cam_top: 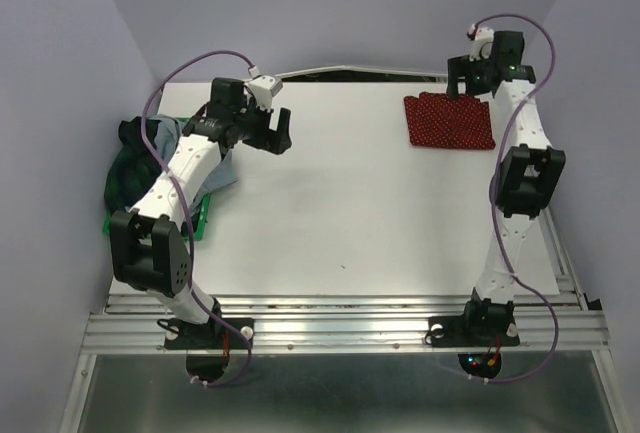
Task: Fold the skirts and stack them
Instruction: Neatly place the folded skirt to the corner
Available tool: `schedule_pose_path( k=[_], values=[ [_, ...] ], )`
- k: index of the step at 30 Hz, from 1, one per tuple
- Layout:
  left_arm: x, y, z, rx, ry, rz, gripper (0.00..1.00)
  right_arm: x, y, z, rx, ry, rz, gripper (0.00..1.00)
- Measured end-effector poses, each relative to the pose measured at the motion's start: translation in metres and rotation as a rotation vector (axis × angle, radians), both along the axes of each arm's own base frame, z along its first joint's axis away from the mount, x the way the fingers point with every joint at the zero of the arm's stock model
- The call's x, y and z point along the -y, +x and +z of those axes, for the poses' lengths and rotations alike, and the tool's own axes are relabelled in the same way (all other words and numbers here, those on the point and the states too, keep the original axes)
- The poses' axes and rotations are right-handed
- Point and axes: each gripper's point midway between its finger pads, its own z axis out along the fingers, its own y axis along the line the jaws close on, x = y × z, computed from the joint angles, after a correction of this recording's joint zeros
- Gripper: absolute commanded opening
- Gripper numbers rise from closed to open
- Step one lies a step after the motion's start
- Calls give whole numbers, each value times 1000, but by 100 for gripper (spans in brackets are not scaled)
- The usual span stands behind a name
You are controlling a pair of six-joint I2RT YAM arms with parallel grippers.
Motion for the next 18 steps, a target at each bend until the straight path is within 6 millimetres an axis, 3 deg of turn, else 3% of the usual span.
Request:
schedule_pose_path(
  k=[1,4,6,8,10,13,15,18],
  values=[
    [0,4,7,27,1,-2,99,-5,-11,32,38,22,1,100],
    [-1,12,19,82,4,7,99,-19,-51,84,86,78,23,100],
    [-3,17,26,121,7,16,99,-34,-85,109,104,130,56,100],
    [-6,20,31,169,17,29,99,-48,-120,109,92,187,85,100],
    [-13,18,29,193,40,50,99,-67,-168,78,-4,260,118,100],
    [-20,12,19,205,66,65,99,-89,-214,18,-162,337,149,100],
    [-25,2,5,197,83,66,99,-102,-255,-38,-323,380,155,100],
    [-31,-22,-23,161,106,52,99,-121,-305,-88,-492,385,175,100]
  ],
)
